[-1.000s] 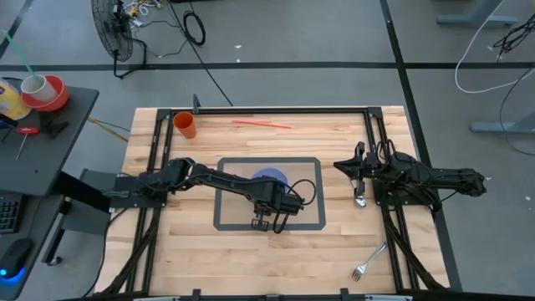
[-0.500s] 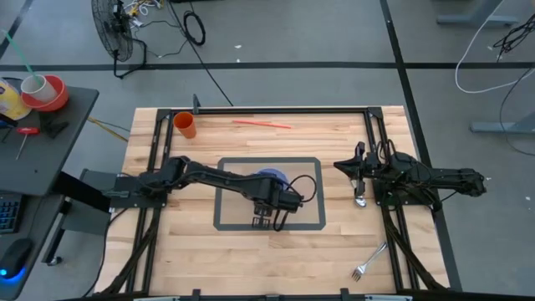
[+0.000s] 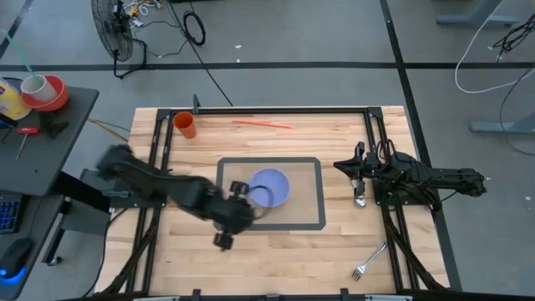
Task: Pick & Place Utensil
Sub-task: Put the silver spoon into the violet bowl
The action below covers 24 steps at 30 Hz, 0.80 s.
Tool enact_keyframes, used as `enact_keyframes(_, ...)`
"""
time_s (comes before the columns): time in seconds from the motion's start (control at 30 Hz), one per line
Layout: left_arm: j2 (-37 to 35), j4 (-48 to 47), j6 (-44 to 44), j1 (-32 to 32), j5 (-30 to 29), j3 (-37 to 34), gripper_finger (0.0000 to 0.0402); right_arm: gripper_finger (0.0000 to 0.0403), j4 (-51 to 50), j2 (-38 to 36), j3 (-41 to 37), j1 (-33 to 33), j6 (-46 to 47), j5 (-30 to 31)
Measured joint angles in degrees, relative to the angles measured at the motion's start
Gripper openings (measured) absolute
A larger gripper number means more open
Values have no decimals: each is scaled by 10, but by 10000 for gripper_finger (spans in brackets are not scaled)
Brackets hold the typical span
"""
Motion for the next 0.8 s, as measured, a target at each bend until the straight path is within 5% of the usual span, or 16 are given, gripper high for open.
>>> enact_keyframes(0.23, -192, 291, 36, -18, -12, -268, 136, 27, 0, 0, 0, 0, 0, 0)
enact_keyframes(0.43, -299, 456, 105, 7, -39, -421, 135, 27, 2, 0, 0, 0, -10, 3)
enact_keyframes(0.57, -361, 557, 161, 39, -39, -494, 135, 27, 26, 0, 0, 0, 0, -1)
enact_keyframes(0.8, -421, 605, 207, 108, -39, -532, 135, 27, 110, 0, 0, 0, 181, 6)
